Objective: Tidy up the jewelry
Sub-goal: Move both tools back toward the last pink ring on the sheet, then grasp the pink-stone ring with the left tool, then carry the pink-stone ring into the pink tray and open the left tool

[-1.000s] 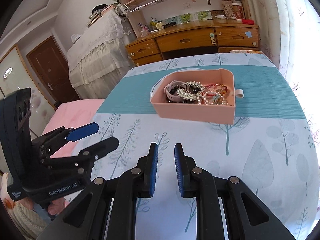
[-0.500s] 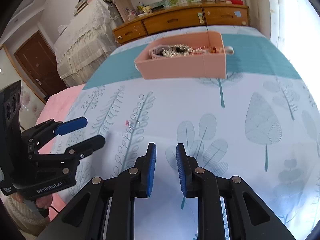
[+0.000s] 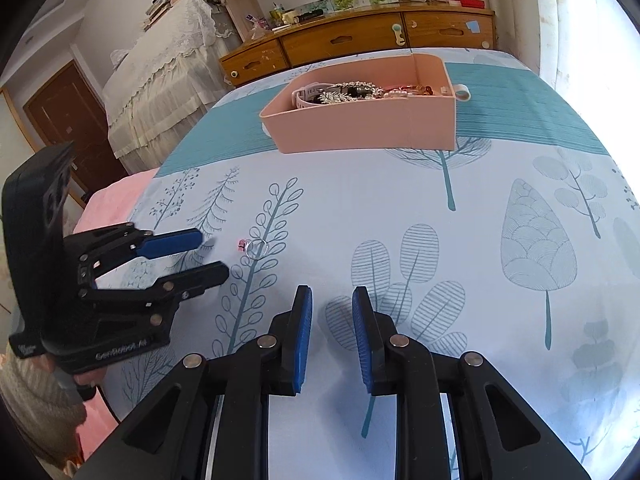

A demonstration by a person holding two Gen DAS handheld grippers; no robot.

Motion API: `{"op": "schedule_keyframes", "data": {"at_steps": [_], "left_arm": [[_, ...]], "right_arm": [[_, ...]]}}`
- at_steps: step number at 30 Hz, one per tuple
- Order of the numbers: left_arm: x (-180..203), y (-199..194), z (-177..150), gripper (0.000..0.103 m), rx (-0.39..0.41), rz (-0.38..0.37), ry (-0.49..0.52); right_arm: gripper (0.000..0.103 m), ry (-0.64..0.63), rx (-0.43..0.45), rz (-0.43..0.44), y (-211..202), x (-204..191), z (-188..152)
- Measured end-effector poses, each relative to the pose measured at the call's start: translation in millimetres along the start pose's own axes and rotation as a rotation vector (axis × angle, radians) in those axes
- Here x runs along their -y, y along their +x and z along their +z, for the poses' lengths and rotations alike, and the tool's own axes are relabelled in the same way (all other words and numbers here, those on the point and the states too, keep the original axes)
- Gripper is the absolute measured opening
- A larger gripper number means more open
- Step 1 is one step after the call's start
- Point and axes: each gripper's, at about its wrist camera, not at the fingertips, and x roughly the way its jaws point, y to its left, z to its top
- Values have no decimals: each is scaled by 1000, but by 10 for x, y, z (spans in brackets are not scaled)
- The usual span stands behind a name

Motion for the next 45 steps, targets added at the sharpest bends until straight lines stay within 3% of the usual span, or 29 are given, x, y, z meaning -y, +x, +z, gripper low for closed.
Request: {"op": "schedule_keyframes", "data": {"at_steps": [11,16,21,26,33,35,40,45], "left_arm": [[-9,136,166,34,12,-113,242],[90,133,157,13,37,-149,360],[184,156,151,8,50,-131,402],[178,149,137,8,48,-105,313],[254,116,210,8,-26,63,114],[273,64,278,8,-44,78,53],[202,-141,606,8,-69,101,-102],[73,-418,1118,8,-10,93,-202]], "right_arm": [[21,-7,12,12,20,19,32],[21,-7,10,19,17,32,39],[21,-4,10,24,19,32,51],[21,0,10,27,23,52,50],[21,21,6,27,6,114,38],[21,33,0,30,-10,128,61],[21,41,4,34,-173,136,267],[21,11,65,4,-598,112,785]]}}
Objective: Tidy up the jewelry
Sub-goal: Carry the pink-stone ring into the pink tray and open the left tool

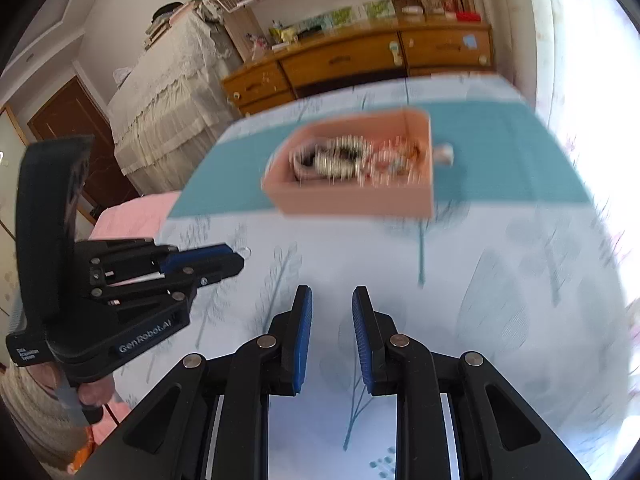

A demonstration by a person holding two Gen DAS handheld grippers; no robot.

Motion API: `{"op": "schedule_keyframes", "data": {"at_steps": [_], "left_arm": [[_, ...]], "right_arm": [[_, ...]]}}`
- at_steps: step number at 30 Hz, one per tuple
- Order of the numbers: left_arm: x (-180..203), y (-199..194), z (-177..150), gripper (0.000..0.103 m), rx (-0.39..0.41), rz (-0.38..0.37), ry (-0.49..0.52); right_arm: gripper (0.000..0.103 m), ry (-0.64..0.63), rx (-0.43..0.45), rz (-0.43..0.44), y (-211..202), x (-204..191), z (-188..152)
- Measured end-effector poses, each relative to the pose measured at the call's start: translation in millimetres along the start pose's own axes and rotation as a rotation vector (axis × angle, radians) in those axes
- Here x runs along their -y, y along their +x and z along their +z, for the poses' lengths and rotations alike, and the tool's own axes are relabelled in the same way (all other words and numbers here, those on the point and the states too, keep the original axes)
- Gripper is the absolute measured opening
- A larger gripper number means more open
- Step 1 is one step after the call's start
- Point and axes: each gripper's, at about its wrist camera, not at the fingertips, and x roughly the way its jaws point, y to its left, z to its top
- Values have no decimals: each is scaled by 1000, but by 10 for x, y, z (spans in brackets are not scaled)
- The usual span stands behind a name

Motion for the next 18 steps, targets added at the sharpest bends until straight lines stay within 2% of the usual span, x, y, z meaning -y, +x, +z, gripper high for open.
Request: {"op": "schedule_keyframes", "data": {"at_steps": [4,8,13,18], "left_arm": [[43,-145,478,8,69,24,-24],[46,-149,882,8,126,76,-42],[-122,256,1152,8,62,99,-105],[-305,788,1095,8,-37,108,-141]], "right_arm": [[21,-24,88,-18,-340,-18,647],[21,-18,131,-42,-398,46,1184],[21,41,74,-30,-82,251,1603],[21,93,-37,-18,543,448,1671]]}}
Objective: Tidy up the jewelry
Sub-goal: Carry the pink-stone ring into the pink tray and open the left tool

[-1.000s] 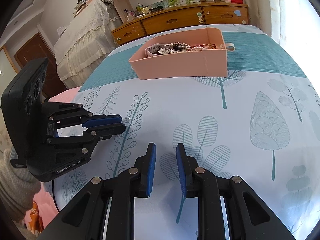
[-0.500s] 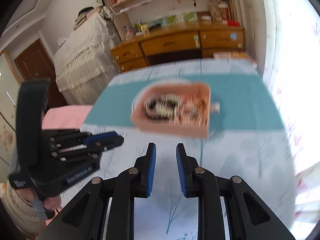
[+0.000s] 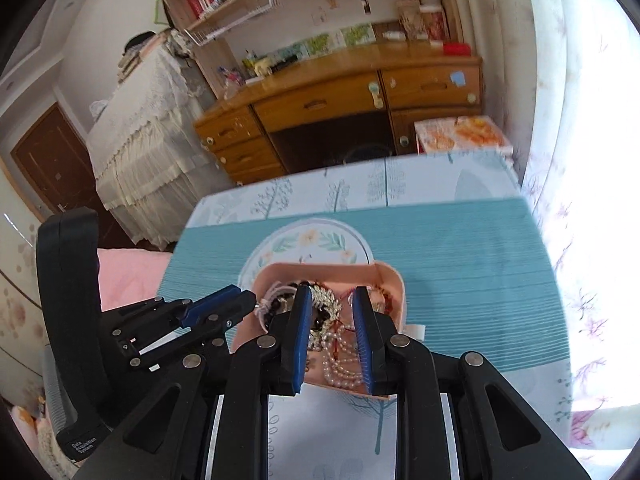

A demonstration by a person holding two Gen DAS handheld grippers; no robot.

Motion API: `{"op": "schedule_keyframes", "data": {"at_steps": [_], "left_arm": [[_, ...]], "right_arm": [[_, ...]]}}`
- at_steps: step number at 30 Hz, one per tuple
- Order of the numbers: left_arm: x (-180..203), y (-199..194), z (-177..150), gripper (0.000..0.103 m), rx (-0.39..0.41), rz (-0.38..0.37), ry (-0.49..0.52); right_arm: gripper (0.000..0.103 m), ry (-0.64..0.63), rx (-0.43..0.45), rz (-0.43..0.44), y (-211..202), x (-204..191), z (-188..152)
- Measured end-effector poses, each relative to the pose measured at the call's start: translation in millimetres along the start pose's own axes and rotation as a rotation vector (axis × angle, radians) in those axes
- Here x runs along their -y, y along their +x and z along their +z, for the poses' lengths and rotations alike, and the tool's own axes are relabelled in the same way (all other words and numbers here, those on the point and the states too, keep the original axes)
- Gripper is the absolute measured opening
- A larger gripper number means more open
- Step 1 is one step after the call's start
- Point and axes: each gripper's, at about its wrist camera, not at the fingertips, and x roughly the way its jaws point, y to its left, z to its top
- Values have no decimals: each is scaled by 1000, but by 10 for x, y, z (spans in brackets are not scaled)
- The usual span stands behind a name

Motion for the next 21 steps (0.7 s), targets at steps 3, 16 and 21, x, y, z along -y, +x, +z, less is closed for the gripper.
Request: {"op": "schedule_keyframes", "data": {"at_steps": [3,16,21], "left_arm": [[-101,215,-38,8,-38,-4,-24],[-204,375,-141,28,-98,-44,-35],[-214,232,-242,58,-63,-34,-52]], "right_arm": [[21,30,-57,12,313,95,-50],[21,23,-89,13,660,62,-218],[21,13,-80,10,560,-6,-263]]}}
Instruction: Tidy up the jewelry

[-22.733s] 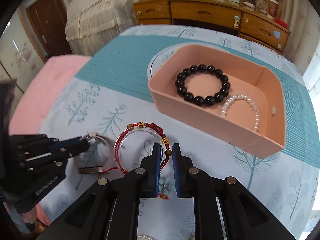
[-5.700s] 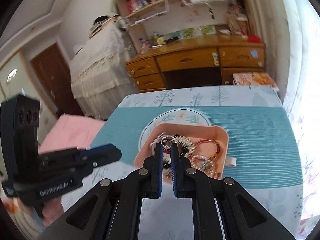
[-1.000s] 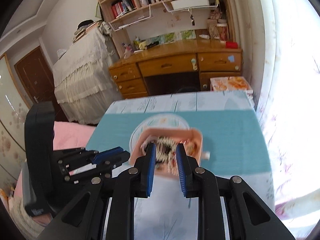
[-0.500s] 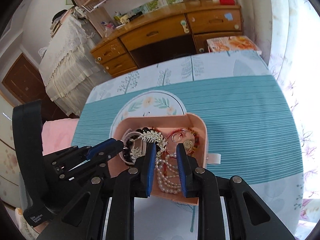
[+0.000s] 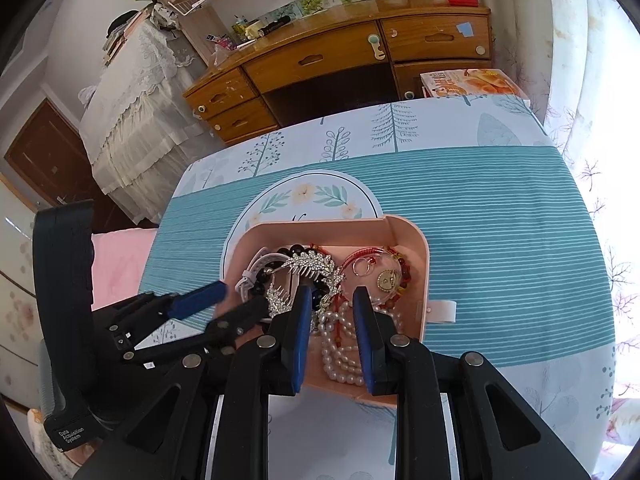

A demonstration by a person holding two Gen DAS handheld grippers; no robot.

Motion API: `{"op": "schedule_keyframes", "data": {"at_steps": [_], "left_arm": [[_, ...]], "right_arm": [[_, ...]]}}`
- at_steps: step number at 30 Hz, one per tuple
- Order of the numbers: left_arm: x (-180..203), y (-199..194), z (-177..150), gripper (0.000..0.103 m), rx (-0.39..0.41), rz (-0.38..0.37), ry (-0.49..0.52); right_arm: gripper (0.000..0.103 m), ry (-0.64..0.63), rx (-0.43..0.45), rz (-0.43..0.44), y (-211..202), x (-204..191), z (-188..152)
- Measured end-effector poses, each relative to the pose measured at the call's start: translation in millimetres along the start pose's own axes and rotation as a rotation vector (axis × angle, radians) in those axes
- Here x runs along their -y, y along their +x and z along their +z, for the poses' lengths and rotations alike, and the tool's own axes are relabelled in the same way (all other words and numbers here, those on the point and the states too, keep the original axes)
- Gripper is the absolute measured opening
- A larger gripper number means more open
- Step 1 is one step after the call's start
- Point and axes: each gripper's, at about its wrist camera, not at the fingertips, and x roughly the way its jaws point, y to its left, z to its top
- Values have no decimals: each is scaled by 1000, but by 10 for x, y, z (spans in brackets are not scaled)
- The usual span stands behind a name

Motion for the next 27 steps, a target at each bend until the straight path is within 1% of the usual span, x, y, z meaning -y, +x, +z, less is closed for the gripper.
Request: {"op": "schedule_keyframes", "data": {"at_steps": [7,9,15,17,18,19,22,23,25,27], "left_arm": [[41,-283,-258,58,16,4,4],[58,-364,-347,58,13,19,2],[77,-731,-743,58,56,19,-4],[70,-887,-917,58,83,16,-16],[70,-960,-1010,58,96,22,-27],[69,-1036,-1111,58,109,32,-38],[100,-1251,-1411,58,144,54,-56],[113,-1320,-1509,59,159,57,-60],[137,-1442,-1674,69,184,63,-73],[174,-1589,-1860,75,222,65,-90]], "right_arm": [[21,-32,25,-11,-236,-108,-201],[21,-43,30,-13,-308,-133,-286],[21,-75,59,-25,-641,-217,-642],[25,-89,79,-31,-781,-244,-805],[33,-97,94,-36,-859,-258,-894],[37,-104,111,-45,-942,-267,-992],[38,-140,145,-62,-1158,-313,-1314],[38,-143,149,-59,-1211,-315,-1411],[38,-146,145,-46,-1323,-329,-1662],[38,-148,151,-31,-1432,-356,-1890]]}}
